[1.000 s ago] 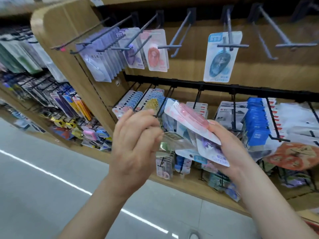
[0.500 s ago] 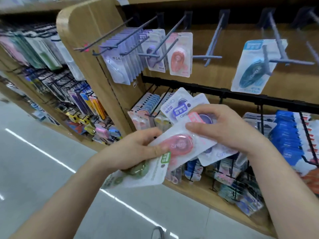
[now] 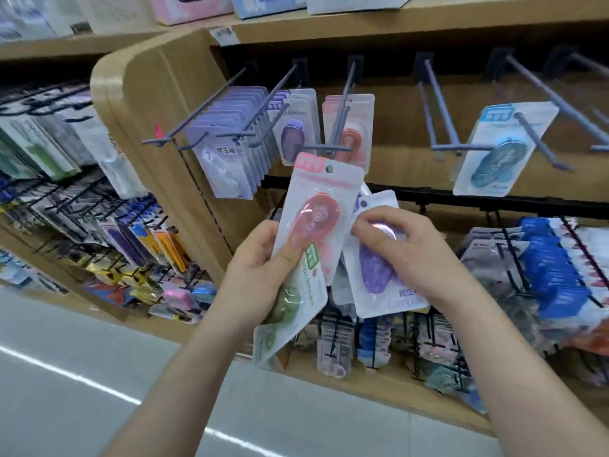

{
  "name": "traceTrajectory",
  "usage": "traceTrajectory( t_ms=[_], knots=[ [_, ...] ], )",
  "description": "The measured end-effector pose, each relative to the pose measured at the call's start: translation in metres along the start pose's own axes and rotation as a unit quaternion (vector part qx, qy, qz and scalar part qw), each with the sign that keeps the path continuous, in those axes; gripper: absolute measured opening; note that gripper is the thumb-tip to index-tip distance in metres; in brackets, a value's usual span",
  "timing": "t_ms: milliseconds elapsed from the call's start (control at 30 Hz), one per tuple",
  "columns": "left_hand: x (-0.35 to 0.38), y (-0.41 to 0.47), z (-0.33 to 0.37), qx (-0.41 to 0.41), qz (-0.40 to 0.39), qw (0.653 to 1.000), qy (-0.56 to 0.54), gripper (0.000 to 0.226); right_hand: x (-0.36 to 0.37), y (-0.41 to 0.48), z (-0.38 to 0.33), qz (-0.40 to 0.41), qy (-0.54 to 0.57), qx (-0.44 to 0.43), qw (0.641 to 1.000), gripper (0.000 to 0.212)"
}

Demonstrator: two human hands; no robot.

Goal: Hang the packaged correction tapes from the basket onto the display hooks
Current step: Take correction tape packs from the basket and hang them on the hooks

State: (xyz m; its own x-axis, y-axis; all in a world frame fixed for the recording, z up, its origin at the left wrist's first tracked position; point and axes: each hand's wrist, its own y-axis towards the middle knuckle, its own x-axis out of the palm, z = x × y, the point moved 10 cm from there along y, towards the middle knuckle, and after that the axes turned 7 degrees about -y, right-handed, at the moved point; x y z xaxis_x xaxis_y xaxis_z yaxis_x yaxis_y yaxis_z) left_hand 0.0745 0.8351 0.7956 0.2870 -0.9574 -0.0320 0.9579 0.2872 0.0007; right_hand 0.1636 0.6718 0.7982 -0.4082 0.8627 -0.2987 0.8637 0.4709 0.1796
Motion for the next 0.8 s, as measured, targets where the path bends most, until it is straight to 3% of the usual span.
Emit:
traceTrajectory(
  t_ms=[233,367,533,667,800],
  knots=[
    [0.006,0.01,0.002,0.009,-0.021,0.999,-0.023,0.04,0.008,-0.003,-0.015,0.016,-0.011,-0.015,1.0,0.008],
    [0.0,0.018,0.003,0.001,0.019,1.0,0.002,0.03,0.006,-0.002,-0.016,0.024,-0.029,-0.009,0.999,0.008],
    [0.006,0.032,0.004,-0.017,0.01,0.999,0.028,0.037,0.017,-0.004,-0.005,-0.021,-0.041,0.025,0.999,0.006],
    [0.005,0.039,-0.002,-0.048,-0.072,0.996,0.022,0.027,0.001,-0.004,0.007,0.059,0.002,0.059,0.996,0.011],
    [0.001,0.057,-0.003,-0.02,-0.033,0.999,0.037,0.024,-0.027,-0.012,0.021,0.152,0.021,0.11,0.982,0.012]
  ],
)
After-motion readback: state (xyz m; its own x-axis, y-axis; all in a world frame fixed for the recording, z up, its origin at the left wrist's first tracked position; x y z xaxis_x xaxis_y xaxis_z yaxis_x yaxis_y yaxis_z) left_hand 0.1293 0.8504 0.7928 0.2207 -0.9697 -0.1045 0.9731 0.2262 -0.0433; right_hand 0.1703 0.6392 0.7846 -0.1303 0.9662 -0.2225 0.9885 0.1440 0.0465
